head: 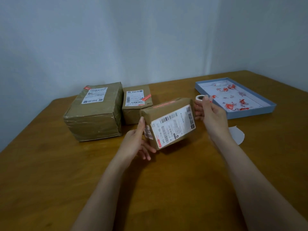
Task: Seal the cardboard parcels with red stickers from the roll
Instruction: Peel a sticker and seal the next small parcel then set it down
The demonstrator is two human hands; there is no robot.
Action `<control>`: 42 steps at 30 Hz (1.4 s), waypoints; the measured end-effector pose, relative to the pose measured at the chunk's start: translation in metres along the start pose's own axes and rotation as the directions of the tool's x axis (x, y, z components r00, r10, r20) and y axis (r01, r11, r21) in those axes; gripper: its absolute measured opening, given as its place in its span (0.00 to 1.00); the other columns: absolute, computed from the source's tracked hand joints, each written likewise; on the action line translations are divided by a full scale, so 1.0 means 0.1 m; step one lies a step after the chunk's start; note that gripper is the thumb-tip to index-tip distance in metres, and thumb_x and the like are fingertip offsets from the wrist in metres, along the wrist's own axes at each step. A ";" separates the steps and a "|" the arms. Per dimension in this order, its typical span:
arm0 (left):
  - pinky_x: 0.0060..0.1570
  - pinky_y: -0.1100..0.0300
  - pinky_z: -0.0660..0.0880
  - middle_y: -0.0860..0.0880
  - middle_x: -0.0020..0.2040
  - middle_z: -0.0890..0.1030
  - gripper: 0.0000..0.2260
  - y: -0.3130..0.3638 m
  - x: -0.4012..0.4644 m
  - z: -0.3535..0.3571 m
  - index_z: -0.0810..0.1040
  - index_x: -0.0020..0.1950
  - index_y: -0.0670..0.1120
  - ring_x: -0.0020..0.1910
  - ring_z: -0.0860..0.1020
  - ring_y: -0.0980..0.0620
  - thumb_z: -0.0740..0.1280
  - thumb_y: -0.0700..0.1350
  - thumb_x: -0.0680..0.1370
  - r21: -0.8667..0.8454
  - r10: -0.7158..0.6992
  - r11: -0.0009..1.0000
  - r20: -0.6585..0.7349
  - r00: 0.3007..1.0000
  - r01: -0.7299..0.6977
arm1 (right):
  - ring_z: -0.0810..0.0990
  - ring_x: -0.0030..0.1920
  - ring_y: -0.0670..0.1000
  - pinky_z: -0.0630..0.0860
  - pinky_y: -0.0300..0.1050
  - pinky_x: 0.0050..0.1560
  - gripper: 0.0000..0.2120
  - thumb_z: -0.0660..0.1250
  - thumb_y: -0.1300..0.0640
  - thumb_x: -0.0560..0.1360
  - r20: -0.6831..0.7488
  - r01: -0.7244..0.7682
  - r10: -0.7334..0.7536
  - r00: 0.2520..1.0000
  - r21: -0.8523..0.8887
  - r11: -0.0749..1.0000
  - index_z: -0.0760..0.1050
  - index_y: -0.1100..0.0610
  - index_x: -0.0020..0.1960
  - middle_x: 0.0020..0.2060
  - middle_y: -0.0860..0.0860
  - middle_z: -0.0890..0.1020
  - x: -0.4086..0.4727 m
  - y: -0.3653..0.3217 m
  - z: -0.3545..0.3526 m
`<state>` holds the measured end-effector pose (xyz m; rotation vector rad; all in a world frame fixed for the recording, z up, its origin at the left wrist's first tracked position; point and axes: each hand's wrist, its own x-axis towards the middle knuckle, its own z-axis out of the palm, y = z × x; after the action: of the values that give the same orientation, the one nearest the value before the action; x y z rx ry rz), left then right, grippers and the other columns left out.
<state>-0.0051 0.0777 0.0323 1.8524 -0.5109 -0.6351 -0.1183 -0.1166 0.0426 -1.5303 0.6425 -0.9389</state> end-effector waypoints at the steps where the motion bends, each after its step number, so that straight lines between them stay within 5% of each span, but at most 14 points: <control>1: 0.22 0.63 0.71 0.40 0.36 0.84 0.30 -0.01 0.01 0.00 0.77 0.53 0.47 0.25 0.78 0.48 0.48 0.68 0.76 0.017 -0.035 0.999 0.001 0.999 0.035 | 0.83 0.46 0.44 0.80 0.42 0.51 0.12 0.59 0.43 0.79 -0.004 -0.021 0.022 1.000 0.020 1.000 0.79 0.47 0.50 0.43 0.45 0.84 0.01 0.02 0.00; 6: 0.21 0.65 0.70 0.43 0.35 0.84 0.27 -0.11 0.09 -0.03 0.76 0.59 0.41 0.23 0.77 0.53 0.53 0.62 0.81 0.089 -0.099 0.990 -0.129 0.987 0.111 | 0.77 0.55 0.43 0.76 0.38 0.52 0.12 0.64 0.52 0.79 0.022 -0.028 0.033 0.999 -0.171 0.985 0.78 0.50 0.61 0.54 0.43 0.80 0.05 0.07 0.00; 9: 0.24 0.64 0.73 0.45 0.43 0.82 0.25 -0.14 0.12 -0.04 0.63 0.74 0.52 0.25 0.78 0.53 0.61 0.59 0.79 0.090 0.003 0.996 -0.193 0.981 0.015 | 0.72 0.54 0.42 0.69 0.36 0.49 0.19 0.64 0.48 0.78 0.046 -0.028 0.045 0.998 -0.317 0.948 0.73 0.52 0.67 0.55 0.43 0.74 0.03 0.10 0.00; 12: 0.26 0.63 0.74 0.45 0.46 0.81 0.29 -0.14 0.11 -0.01 0.55 0.76 0.62 0.27 0.78 0.52 0.65 0.55 0.79 0.067 0.092 0.994 -0.125 0.988 -0.084 | 0.77 0.55 0.47 0.77 0.45 0.54 0.22 0.63 0.44 0.78 0.034 -0.101 0.120 0.992 -0.345 0.933 0.68 0.52 0.68 0.59 0.47 0.76 0.02 0.14 0.04; 15: 0.28 0.63 0.75 0.45 0.47 0.81 0.25 -0.15 0.09 0.05 0.60 0.75 0.59 0.29 0.78 0.53 0.65 0.53 0.79 0.071 0.123 0.991 -0.087 0.989 -0.117 | 0.83 0.46 0.51 0.82 0.45 0.45 0.15 0.61 0.46 0.79 0.019 -0.161 0.171 0.985 -0.255 0.954 0.64 0.53 0.61 0.56 0.53 0.77 -0.03 0.16 0.15; 18: 0.29 0.65 0.75 0.45 0.55 0.79 0.19 -0.21 0.12 0.13 0.68 0.71 0.56 0.33 0.78 0.54 0.65 0.49 0.80 0.099 0.166 0.983 -0.091 0.982 -0.157 | 0.81 0.51 0.50 0.81 0.46 0.49 0.16 0.60 0.44 0.79 0.034 -0.098 0.108 0.994 -0.209 0.973 0.62 0.51 0.60 0.55 0.52 0.76 -0.08 0.22 0.26; 22: 0.31 0.70 0.74 0.49 0.74 0.59 0.17 -0.28 0.22 0.21 0.73 0.67 0.58 0.48 0.77 0.53 0.65 0.44 0.80 0.205 0.234 0.957 -0.131 0.963 -0.204 | 0.71 0.62 0.47 0.68 0.30 0.48 0.30 0.63 0.39 0.76 0.069 0.019 -0.003 0.998 -0.235 0.972 0.57 0.52 0.70 0.65 0.51 0.68 -0.15 0.26 0.31; 25: 0.32 0.69 0.75 0.56 0.77 0.56 0.16 -0.27 0.28 0.24 0.75 0.65 0.53 0.51 0.76 0.55 0.64 0.38 0.80 0.224 0.268 0.944 -0.099 0.958 -0.241 | 0.66 0.69 0.50 0.69 0.42 0.63 0.43 0.70 0.36 0.69 0.156 0.104 -0.060 0.986 -0.290 0.951 0.51 0.49 0.73 0.72 0.52 0.63 -0.20 0.30 0.34; 27: 0.33 0.68 0.75 0.60 0.75 0.59 0.17 -0.26 0.31 0.24 0.77 0.62 0.52 0.48 0.78 0.56 0.63 0.35 0.79 0.226 0.293 0.936 -0.068 0.954 -0.271 | 0.63 0.70 0.49 0.65 0.44 0.64 0.48 0.74 0.38 0.67 0.184 0.151 -0.087 0.979 -0.372 0.916 0.48 0.48 0.75 0.74 0.51 0.59 -0.24 0.32 0.36; 32: 0.52 0.59 0.77 0.59 0.68 0.69 0.18 -0.29 0.41 0.28 0.77 0.55 0.56 0.56 0.77 0.52 0.63 0.33 0.77 0.294 0.376 0.892 -0.067 0.924 -0.342 | 0.70 0.66 0.52 0.71 0.41 0.57 0.35 0.71 0.53 0.74 0.102 0.174 -0.143 0.984 -0.456 0.873 0.54 0.52 0.73 0.70 0.54 0.66 -0.13 0.48 0.36; 36: 0.45 0.69 0.72 0.57 0.72 0.65 0.16 -0.26 0.49 0.30 0.78 0.56 0.53 0.46 0.76 0.57 0.65 0.34 0.76 0.331 0.342 0.901 -0.140 0.929 -0.282 | 0.78 0.56 0.52 0.75 0.39 0.47 0.21 0.66 0.58 0.78 -0.075 0.037 -0.080 0.994 -0.455 0.890 0.62 0.56 0.67 0.59 0.55 0.76 0.00 0.59 0.36; 42: 0.43 0.68 0.72 0.55 0.73 0.65 0.15 -0.20 0.58 0.33 0.78 0.54 0.52 0.43 0.76 0.56 0.64 0.33 0.76 0.355 0.342 0.894 -0.151 0.928 -0.272 | 0.78 0.55 0.52 0.71 0.42 0.42 0.20 0.67 0.51 0.77 -0.106 0.019 -0.098 0.990 -0.580 0.814 0.65 0.55 0.64 0.58 0.53 0.76 0.08 0.58 0.41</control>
<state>0.0188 0.0258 -0.0072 2.0613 -0.7876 -0.1385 -0.0731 -0.1111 -0.0132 -2.0471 1.0520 -0.9429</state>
